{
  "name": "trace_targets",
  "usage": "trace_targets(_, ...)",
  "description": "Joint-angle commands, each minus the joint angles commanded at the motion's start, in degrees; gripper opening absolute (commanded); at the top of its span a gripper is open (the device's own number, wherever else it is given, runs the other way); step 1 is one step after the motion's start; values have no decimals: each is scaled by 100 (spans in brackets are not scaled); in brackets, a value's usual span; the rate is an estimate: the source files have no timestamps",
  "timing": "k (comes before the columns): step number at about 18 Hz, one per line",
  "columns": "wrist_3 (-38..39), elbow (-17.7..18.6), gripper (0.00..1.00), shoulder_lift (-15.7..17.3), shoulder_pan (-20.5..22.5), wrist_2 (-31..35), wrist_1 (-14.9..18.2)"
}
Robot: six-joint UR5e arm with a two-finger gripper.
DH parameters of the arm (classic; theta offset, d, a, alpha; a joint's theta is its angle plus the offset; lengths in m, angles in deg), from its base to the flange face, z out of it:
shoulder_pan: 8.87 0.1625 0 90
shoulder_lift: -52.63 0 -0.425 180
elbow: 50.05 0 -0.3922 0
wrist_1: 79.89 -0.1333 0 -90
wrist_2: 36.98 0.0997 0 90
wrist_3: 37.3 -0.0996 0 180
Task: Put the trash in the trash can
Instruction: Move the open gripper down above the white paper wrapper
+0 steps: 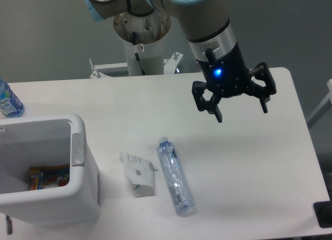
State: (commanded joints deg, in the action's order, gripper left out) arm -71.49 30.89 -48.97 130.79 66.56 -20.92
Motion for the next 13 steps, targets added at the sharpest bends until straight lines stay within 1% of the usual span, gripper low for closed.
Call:
trace_targets(4,62,370,100,36,-44,-70,9)
trace_targets(7,114,712,100,36,-245,-70,-9)
trace_targets(10,526,1160,100,71,-360,-88,-26)
trace_targets(13,730,1424,100,36,-501,-140,-96)
